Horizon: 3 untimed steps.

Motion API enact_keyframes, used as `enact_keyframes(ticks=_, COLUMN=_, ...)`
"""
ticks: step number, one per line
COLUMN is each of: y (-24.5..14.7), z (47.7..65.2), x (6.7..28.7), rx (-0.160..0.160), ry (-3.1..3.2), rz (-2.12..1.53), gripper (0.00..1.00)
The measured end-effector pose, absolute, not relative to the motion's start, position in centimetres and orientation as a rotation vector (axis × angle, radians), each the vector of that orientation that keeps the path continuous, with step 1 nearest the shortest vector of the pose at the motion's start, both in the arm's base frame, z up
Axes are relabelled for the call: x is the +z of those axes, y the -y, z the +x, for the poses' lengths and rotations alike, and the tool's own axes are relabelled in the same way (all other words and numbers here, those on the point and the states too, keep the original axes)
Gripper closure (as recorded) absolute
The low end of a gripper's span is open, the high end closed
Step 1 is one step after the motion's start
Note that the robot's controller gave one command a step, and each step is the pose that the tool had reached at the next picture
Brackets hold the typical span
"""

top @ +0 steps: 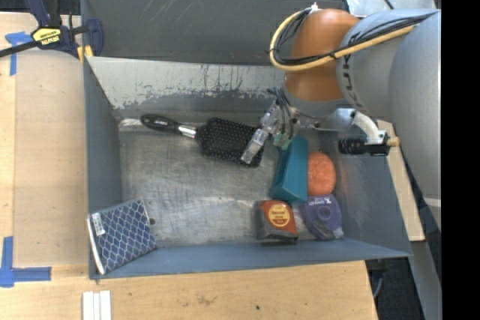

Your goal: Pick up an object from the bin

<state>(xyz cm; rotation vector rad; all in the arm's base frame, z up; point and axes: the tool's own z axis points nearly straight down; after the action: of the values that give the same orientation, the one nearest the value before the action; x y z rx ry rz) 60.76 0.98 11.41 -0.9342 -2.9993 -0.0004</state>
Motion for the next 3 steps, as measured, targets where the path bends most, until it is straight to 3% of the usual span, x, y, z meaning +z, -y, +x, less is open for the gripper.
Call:
enact_keyframes(ticks=1, y=-1.0, z=60.7, x=12.3, rx=0.002, ry=2.996, rz=-0.932, gripper=1.00)
enact_keyframes(ticks=3, y=-1.0, z=60.7, x=16.1, rx=0.000, ry=2.998, rz=-0.932, gripper=1.00)
